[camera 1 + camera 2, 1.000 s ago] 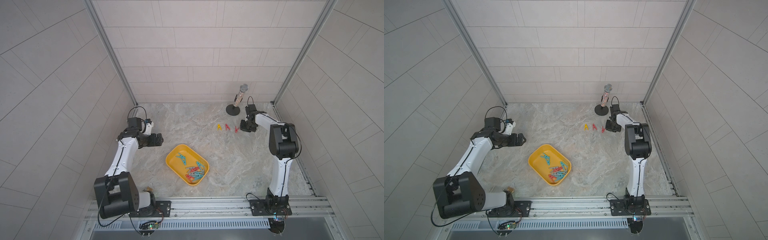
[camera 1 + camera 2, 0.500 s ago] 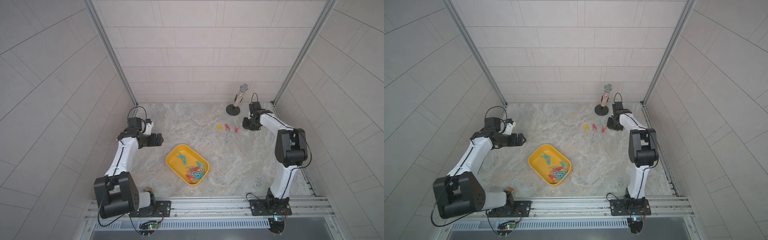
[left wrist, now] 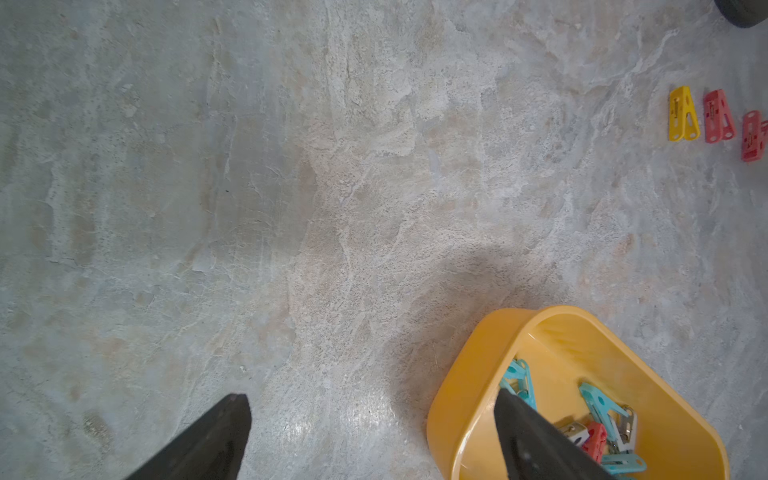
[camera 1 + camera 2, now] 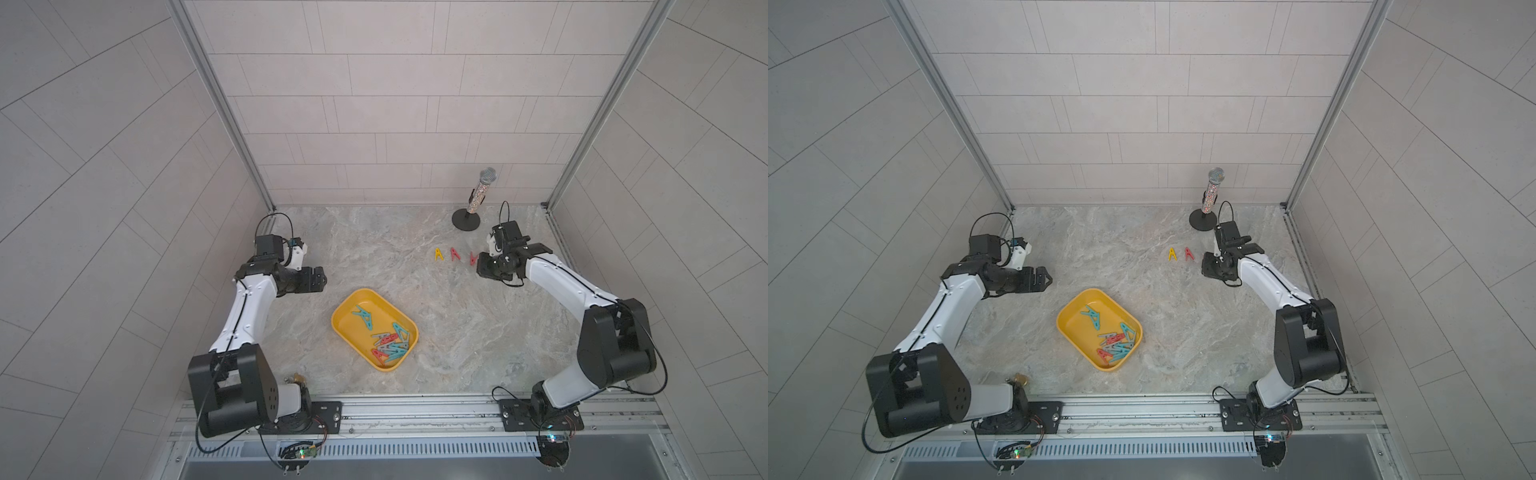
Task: Take the clothespins out of the storage box
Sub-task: Pick up the clothespin from the storage box.
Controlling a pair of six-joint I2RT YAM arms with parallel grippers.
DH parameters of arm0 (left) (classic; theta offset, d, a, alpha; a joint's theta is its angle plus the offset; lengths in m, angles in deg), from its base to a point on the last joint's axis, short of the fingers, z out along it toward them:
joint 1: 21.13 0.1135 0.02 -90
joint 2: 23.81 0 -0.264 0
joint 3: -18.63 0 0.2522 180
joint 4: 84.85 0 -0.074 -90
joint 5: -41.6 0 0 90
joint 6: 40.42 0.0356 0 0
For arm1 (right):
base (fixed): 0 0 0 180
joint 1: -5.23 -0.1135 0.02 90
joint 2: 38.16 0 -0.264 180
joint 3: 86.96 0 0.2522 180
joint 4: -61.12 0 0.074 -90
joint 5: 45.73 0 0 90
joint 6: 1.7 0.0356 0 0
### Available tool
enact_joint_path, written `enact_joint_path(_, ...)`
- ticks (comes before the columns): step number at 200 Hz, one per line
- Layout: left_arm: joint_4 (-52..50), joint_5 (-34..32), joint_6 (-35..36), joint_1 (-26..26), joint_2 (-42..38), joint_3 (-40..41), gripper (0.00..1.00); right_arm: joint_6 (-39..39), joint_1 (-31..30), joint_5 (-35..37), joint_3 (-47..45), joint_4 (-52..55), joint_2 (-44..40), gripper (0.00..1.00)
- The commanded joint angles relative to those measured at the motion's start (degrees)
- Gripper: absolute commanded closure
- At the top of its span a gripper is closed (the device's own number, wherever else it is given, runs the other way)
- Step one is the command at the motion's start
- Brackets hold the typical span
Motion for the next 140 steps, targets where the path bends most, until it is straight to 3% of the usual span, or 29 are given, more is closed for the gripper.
enact_joint_path(1, -0.9, -0.7, 0.4, 0.4, -0.2, -0.2, 0.00, 0.0, -4.9, 1.4, -0.8, 0.3, -4.5, 0.76)
enact_joint_path(63, -0.9, -3.8, -0.2, 0.4, 0.2, -0.7, 0.00, 0.2, -22.5, 3.5, 0.1, -3.0, -7.0, 0.74)
enact_joint_path(140, -0.6, -7.5, -1.0, 0.6, -0.2, -0.9, 0.00, -0.5, -37.4, 3.1, 8.6, -5.8, 5.4, 0.68)
